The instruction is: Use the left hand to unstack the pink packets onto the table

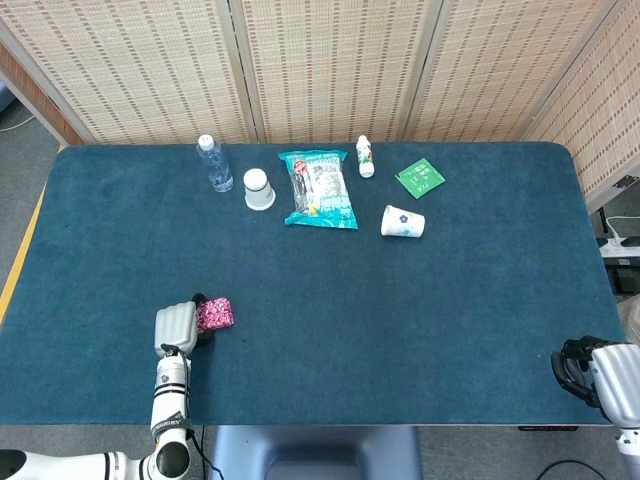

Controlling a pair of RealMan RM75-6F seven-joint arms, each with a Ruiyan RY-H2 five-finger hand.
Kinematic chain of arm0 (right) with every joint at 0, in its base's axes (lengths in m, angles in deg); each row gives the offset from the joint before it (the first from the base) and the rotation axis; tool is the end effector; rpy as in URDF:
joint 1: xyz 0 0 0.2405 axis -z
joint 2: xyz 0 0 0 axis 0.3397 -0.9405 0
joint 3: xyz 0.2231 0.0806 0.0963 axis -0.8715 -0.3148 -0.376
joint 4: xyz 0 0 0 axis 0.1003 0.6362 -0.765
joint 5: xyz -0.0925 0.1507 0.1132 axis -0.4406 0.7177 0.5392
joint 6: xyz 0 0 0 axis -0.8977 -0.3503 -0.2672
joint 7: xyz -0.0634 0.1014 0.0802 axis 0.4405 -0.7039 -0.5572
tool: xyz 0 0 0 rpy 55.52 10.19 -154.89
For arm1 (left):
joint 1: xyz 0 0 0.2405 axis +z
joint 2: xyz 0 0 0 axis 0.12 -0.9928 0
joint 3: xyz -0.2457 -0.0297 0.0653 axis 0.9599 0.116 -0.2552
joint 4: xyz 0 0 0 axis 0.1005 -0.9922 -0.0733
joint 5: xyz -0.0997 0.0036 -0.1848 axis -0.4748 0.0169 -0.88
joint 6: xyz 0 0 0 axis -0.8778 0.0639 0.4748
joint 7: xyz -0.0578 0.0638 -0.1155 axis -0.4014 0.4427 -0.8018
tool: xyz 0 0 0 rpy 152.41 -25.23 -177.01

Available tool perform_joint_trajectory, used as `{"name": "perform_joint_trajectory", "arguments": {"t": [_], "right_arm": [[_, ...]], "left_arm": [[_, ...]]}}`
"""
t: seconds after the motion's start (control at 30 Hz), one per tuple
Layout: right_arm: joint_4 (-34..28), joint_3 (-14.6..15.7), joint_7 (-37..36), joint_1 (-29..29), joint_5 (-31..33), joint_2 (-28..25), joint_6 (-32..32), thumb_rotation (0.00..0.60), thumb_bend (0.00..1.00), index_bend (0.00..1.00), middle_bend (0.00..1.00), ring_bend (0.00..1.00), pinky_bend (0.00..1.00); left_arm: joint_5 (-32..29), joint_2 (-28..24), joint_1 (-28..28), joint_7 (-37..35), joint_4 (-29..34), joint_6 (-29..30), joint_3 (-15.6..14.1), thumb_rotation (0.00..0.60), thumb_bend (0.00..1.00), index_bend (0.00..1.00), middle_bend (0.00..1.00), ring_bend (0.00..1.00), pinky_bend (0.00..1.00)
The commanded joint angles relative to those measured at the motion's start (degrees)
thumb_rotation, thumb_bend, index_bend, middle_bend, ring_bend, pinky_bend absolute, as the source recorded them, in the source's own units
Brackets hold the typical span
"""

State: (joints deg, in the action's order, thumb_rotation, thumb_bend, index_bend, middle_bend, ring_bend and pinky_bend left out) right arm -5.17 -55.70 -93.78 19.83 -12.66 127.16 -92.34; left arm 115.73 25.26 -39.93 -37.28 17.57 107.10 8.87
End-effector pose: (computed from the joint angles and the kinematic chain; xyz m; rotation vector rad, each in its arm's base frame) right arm -0.3005 -0.1431 0.1868 1.4136 -0.8979 1.0778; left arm -0.1837 0.2830 -0.0332 -1.3705 -1.1891 -0.5814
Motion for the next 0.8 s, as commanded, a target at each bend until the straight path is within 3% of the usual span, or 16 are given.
{"name": "perform_joint_trajectory", "arguments": {"t": [0.03, 0.2, 0.3, 0.47, 0.8], "right_arm": [[-0.07, 0.04, 0.09, -0.03, -0.01, 0.0, 0.09, 0.6, 0.48, 0.98, 0.8, 0.73, 0.85], [-0.13, 0.03, 0.28, -0.07, 0.07, 0.06, 0.23, 0.6, 0.48, 0.98, 0.8, 0.73, 0.85], [-0.15, 0.09, 0.48, -0.11, 0.03, 0.12, 0.36, 0.6, 0.48, 0.98, 0.8, 0.73, 0.85], [-0.26, 0.13, 0.87, -0.23, 0.13, 0.23, 0.72, 0.6, 0.48, 0.98, 0.8, 0.73, 0.85], [-0.47, 0.12, 0.64, -0.31, 0.41, 0.0, 1.0, 0.6, 0.48, 0.98, 0.8, 0.73, 0.85]], "left_arm": [[2.89, -3.3, 1.33, -0.53, 2.67, -0.14, -2.48, 0.6, 0.38, 0.44, 1.0, 1.0, 1.0], [7.54, -9.43, 4.2, -3.53, 3.97, -0.72, -6.41, 0.6, 0.37, 0.45, 1.0, 1.0, 1.0], [8.72, -11.98, 5.6, -5.82, 2.64, -1.22, -7.17, 0.6, 0.38, 0.46, 1.0, 1.0, 1.0], [5.87, -14.15, 6.93, -8.05, -2.05, -4.23, -6.47, 0.6, 0.37, 0.46, 1.0, 1.0, 1.0], [2.35, -13.55, 7.31, -9.36, -8.81, -9.76, -5.57, 0.6, 0.37, 0.45, 1.0, 1.0, 1.0]]}}
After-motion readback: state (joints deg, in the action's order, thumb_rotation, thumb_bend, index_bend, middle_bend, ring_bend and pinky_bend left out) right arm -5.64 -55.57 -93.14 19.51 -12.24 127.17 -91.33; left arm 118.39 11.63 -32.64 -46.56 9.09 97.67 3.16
